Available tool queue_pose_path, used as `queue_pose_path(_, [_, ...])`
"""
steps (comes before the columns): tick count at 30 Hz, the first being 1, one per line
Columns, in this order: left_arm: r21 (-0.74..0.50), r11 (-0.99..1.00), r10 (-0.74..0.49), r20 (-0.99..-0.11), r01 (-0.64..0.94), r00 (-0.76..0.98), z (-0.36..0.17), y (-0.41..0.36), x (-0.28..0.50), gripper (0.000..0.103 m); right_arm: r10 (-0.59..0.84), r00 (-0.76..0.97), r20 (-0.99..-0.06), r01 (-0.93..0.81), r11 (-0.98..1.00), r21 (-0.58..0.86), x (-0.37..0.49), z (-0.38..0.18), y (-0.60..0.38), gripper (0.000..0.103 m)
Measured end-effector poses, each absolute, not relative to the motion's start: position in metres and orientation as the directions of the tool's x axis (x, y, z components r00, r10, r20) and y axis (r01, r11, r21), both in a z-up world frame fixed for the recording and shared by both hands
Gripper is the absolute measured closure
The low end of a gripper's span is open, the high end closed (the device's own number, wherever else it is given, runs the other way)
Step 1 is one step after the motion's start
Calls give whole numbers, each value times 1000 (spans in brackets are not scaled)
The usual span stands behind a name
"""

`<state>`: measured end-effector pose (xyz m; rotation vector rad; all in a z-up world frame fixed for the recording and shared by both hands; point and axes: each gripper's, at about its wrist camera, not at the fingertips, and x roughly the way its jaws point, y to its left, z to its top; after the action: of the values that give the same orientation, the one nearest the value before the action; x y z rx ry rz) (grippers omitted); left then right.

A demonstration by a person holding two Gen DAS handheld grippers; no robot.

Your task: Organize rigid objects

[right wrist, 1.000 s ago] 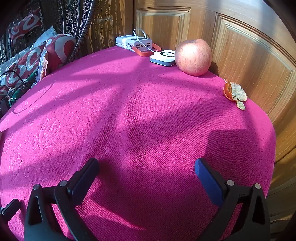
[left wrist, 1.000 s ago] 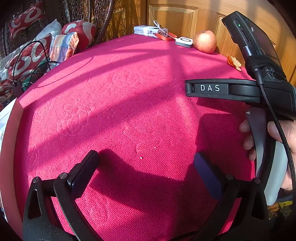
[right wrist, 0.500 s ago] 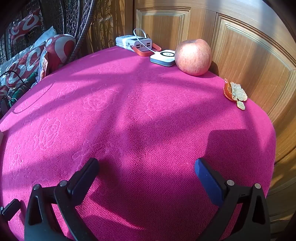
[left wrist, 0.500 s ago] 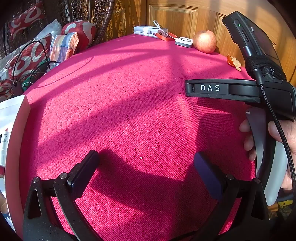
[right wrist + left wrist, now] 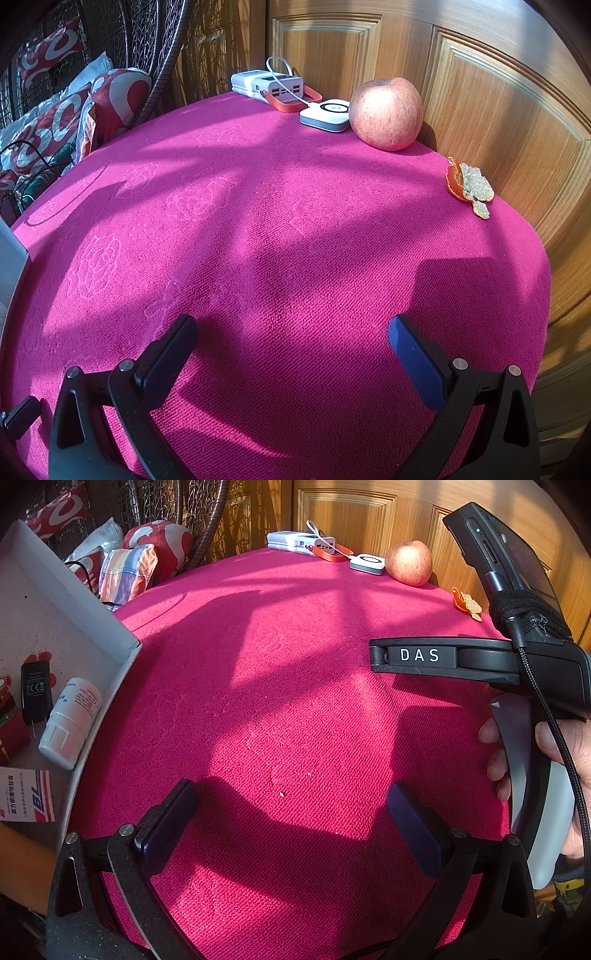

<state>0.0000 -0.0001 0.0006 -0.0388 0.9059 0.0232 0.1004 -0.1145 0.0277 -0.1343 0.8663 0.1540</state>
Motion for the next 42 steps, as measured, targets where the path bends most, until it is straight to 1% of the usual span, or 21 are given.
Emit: queue_pose_path(42, [-23,999,4,-787,-35,617,0,1,1,0,81,636,-768,-189,980,-54,101,29,-116,0])
